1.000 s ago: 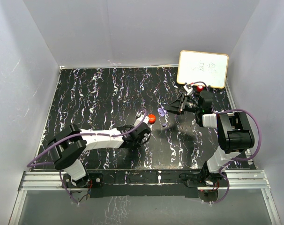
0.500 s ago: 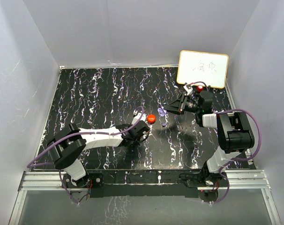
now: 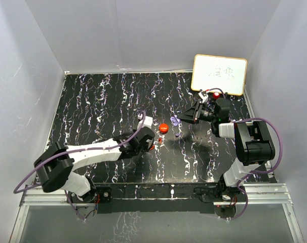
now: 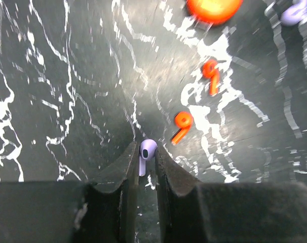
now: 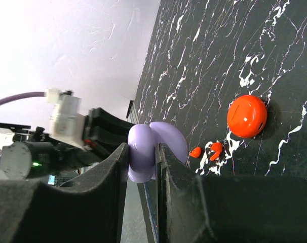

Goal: Insert the wireless bluetooth earbuds into the charging case
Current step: Pick up the earbud from the center of the board.

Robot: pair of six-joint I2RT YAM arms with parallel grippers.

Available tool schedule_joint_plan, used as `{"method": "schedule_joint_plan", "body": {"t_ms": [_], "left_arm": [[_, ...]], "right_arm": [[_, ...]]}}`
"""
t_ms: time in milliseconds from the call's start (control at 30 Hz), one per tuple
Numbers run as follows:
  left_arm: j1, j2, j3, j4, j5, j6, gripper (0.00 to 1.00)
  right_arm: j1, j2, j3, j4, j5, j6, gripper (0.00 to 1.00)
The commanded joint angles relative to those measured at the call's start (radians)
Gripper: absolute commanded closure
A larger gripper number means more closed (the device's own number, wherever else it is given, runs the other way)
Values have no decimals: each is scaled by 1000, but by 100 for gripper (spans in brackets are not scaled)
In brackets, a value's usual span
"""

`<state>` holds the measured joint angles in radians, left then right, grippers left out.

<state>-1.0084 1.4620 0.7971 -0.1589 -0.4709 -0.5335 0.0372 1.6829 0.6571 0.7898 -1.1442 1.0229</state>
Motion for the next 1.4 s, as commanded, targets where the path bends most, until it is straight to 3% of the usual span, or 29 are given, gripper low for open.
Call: {"method": "schedule_joint_plan", "body": {"t_ms": [0,567,967,1367], "left_arm": [[12,-134,-14,129,-18,82,100],[33,-153,-118,798,114,384,100],[181,-46,-197,1206,439,320,100],[187,47,-209,1437,563,337,100]], "right_arm": [[-4,-21,-2,65,-9,3,100],[37,-1,50,-71,38,13,100],[60,24,102,-97,64,92,100],[86,36,134,-87,96,155,100]]}}
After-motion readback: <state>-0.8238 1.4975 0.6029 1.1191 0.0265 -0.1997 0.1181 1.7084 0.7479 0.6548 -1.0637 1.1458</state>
